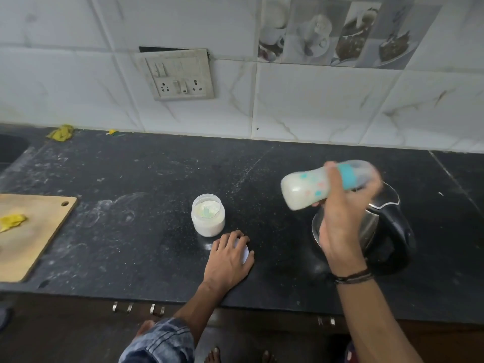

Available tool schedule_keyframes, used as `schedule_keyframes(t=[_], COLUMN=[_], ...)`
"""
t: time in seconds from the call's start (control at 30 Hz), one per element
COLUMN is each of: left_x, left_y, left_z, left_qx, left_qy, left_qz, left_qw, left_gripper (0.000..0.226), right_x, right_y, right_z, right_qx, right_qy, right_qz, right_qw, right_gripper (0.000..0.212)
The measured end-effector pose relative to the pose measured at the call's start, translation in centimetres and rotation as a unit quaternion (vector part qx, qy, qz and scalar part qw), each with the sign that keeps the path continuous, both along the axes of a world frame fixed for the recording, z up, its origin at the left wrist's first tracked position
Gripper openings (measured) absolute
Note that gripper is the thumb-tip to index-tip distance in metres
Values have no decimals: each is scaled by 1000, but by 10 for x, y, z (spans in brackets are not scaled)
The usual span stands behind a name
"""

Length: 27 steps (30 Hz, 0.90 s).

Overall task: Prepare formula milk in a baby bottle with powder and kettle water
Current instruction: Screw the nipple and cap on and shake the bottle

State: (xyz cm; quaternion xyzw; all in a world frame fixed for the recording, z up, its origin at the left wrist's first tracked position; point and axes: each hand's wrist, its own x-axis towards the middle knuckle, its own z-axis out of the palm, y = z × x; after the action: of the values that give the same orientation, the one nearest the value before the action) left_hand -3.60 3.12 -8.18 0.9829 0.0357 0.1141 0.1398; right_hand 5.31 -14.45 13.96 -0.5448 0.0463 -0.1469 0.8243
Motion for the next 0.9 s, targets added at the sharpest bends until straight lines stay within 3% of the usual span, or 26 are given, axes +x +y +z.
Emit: schedule_keyframes(t=[0.07, 0.2, 0.37, 0.5, 0.67, 0.9], left_x=[0, 1, 1, 1, 1, 2], left_y=[1, -1, 1, 1, 1, 2], left_z=[0, 1, 1, 3, 4, 2], left_qx=[-2, 1, -2, -3, -3, -1], left_qy=[-6, -10, -2, 27, 32, 34], left_qz=[-2, 2, 4, -2, -3, -3], left_qw=[1000, 1000, 1000, 1000, 999, 999], left_gripper=[42, 41, 41, 48, 50, 50], right_x=[-2, 6, 8, 4, -3, -1], right_y=[1, -4, 1, 6, 6, 5], right_z=[-6, -12, -33, -46, -46, -38], right_qx=[-31, 32, -6, 50, 112, 116], right_qy=[14, 66, 150, 219, 240, 230], right_qz=[35, 34, 88, 126, 222, 258], right_qw=[999, 997, 985, 966, 938, 931], right_gripper=[59, 62, 56, 54, 88, 82])
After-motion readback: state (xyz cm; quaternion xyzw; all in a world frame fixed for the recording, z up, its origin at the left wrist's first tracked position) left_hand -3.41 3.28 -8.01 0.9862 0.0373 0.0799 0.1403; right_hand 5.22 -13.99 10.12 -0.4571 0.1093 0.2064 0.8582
